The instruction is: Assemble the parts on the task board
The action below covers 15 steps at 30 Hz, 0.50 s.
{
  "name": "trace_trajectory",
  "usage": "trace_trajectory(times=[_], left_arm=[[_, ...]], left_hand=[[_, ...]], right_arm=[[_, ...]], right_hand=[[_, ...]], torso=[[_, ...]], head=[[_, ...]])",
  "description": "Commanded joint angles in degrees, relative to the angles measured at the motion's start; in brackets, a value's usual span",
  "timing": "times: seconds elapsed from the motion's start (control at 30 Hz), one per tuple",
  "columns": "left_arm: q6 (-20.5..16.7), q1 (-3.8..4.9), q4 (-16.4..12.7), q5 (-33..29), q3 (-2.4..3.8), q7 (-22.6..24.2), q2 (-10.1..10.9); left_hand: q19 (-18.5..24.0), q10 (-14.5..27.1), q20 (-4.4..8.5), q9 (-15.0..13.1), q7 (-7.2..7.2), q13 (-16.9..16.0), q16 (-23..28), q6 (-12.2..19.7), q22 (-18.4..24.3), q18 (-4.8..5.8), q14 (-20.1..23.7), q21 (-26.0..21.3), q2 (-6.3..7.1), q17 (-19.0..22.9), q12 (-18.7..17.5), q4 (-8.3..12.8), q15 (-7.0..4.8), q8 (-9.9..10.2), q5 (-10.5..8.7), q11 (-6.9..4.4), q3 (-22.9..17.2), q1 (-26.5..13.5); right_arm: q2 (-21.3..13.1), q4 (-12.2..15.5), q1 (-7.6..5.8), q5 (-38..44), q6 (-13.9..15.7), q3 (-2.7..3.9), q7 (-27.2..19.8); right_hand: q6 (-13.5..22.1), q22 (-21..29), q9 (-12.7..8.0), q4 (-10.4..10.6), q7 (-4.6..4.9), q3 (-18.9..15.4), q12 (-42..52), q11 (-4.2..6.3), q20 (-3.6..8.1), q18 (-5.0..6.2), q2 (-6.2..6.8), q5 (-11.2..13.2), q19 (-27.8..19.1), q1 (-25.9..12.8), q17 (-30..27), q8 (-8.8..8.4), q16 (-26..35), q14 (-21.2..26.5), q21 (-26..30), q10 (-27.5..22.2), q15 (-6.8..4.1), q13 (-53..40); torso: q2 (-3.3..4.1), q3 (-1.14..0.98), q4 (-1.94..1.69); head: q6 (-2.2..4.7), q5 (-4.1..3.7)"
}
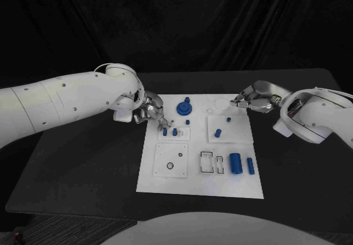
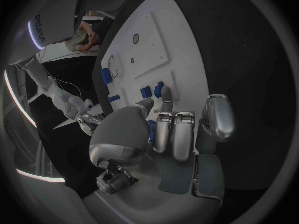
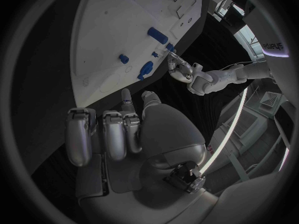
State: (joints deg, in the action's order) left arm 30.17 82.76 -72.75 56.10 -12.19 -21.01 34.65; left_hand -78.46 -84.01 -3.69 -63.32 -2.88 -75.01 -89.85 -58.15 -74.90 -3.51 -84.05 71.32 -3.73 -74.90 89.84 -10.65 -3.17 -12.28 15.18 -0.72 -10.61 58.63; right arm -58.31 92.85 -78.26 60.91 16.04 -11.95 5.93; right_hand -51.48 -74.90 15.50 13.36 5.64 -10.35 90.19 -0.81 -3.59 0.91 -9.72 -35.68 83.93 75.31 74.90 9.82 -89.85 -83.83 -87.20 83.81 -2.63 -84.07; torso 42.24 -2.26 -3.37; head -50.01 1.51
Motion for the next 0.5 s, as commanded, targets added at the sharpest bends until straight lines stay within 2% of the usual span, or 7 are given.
trace_trajectory(times=[0.03, 0.3, 0.37, 0.43, 0.5], left_arm=[[1.3, -0.19, -0.1, 0.4, 0.03, 0.3, -0.1], [1.5, -0.31, -0.1, 0.4, 0.03, 0.3, -0.1], [1.5, -0.33, -0.1, 0.4, 0.03, 0.3, -0.1], [1.4, -0.37, -0.1, 0.3, 0.03, 0.3, -0.1], [1.4, -0.39, -0.1, 0.3, 0.03, 0.3, -0.1]], left_hand=[[0.4, -6.0, 0.13, 0.2, 0.08, -15.0, -0.2, -0.4, -9.3, -0.86, -6.0, -0.3, 0.05, -15.1, 0.2, 0.4, 0.26, 0.4, 0.5, 0.08, -0.2, 0.5], [0.6, -6.0, 0.14, 0.7, 0.13, -15.0, -0.2, -0.7, -9.2, -0.95, -6.0, -0.8, 0.19, -15.1, 0.2, 1.4, 0.24, 1.0, 2.11, 0.04, -0.9, 1.0], [0.6, -6.0, 0.16, 0.9, 0.16, -15.0, -0.2, -0.8, -9.2, -0.95, -6.0, -0.8, 0.28, -15.1, 0.2, 1.9, 0.22, 1.3, 3.2, 0.02, -1.3, 1.2], [0.6, -6.0, 0.24, 1.1, 0.27, -15.0, -0.2, -1.0, -9.2, -0.96, -6.0, -0.8, 0.64, -15.1, 0.2, 3.4, 0.14, 1.7, 6.6, -0.09, -2.5, 2.0], [0.7, -6.0, 0.25, 1.1, 0.29, -15.0, -0.2, -1.1, -9.2, -0.96, -6.0, -0.9, 0.74, -15.1, 0.2, 3.7, 0.12, 1.8, 7.15, -0.1, -2.8, 2.0]], right_arm=[[0.0, 0.0, 0.13, 0.1, -0.1, 0.04, 0.8], [0.0, 0.0, 0.13, 0.1, -0.1, 0.04, 0.8], [0.0, 0.0, 0.13, 0.1, -0.1, 0.04, 0.8], [0.0, 0.1, 0.13, 0.1, -0.1, 0.04, 0.8], [-0.1, 0.1, 0.13, 0.1, -0.1, 0.04, 0.8]], right_hand=[[-0.6, -13.9, -0.1, 0.0, 0.03, 0.3, -0.2, 0.37, 0.28, -0.03, 0.02, -0.4, 4.2, 0.5, 15.1, -0.29, -0.2, -6.2, 0.2, 6.2, -0.42, -5.9], [-0.6, -13.9, -0.1, -0.1, 0.06, 0.4, -0.2, 0.35, 0.27, -0.03, 0.1, -0.5, 4.2, 0.6, 15.1, -0.33, -0.2, -6.2, 0.2, 6.2, -0.41, -5.9], [-0.6, -13.9, -0.1, -0.1, 0.06, 0.4, -0.2, 0.35, 0.27, -0.03, 0.1, -0.5, 4.2, 0.6, 15.1, -0.33, -0.2, -6.2, 0.2, 6.2, -0.41, -5.9], [-0.6, -13.9, -0.1, -0.1, 0.06, 0.4, -0.2, 0.35, 0.27, -0.03, 0.1, -0.5, 4.2, 0.6, 15.1, -0.33, -0.2, -6.2, 0.2, 6.2, -0.41, -5.9], [-0.6, -13.9, -0.1, -0.1, 0.06, 0.4, -0.2, 0.35, 0.27, -0.03, 0.1, -0.5, 4.2, 0.6, 15.1, -0.33, -0.2, -6.2, 0.2, 6.2, -0.41, -5.9]], torso=[[0.0, -0.01, 0.0], [0.0, 0.0, 0.0], [0.0, 0.0, 0.0], [-0.01, 0.0, -0.01], [0.0, -0.01, -0.01]], head=[[0.01, 0.04], [0.01, 0.03], [0.01, 0.01], [0.01, -0.02], [0.01, -0.01]])
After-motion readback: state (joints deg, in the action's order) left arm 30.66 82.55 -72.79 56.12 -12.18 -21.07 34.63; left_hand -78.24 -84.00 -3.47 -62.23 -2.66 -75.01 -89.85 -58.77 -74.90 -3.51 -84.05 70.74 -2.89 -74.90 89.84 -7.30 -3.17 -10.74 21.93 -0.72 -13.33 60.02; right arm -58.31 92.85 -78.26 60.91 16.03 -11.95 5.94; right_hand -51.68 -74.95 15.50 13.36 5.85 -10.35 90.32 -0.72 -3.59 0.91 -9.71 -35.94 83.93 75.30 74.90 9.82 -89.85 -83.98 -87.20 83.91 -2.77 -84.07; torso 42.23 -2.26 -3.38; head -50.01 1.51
